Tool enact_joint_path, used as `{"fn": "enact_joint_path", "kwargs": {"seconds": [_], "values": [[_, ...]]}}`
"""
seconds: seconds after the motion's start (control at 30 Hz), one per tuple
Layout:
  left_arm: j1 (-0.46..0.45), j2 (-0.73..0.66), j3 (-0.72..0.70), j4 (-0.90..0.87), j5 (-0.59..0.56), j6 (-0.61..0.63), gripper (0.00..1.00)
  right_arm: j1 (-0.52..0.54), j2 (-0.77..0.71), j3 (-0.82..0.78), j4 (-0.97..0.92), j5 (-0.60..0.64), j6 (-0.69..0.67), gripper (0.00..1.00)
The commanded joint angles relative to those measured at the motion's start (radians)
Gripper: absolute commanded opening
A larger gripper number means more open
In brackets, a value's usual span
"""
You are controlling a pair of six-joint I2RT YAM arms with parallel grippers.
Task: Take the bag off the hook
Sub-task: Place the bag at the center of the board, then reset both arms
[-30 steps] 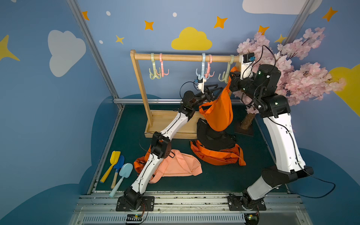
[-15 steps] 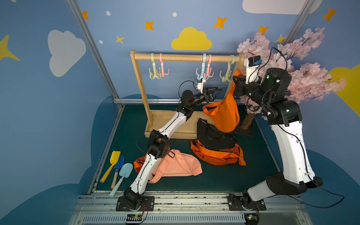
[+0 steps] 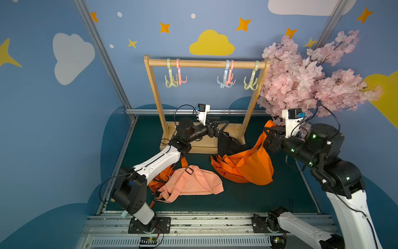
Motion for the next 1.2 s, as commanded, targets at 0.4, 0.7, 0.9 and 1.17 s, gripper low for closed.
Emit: {"fn": "enact_joint_path", "kwargs": {"seconds": [0.4, 0.7, 0.9, 1.17], "values": [[0.081, -0.602, -0.273, -0.656, -0.617, 0.126, 0.95, -0.354, 0.2, -0.121, -0.082, 0.083, -0.026, 0.82], [0.222, -0.691, -0.352, -0.732, -0.577, 0.108, 0.95, -0.488, 0.364, -0.012, -0.129, -0.105, -0.058, 0.8], [0.225, -0.695, -0.341, -0.802, -0.555, 0.125, 0.95, -0.417, 0.178, -0.258, -0.269, -0.179, 0.037, 0.83], [0.232, -0.687, -0.352, -0.835, -0.551, 0.131, 0.95, -0.282, 0.063, -0.514, -0.238, -0.267, 0.159, 0.84]]}}
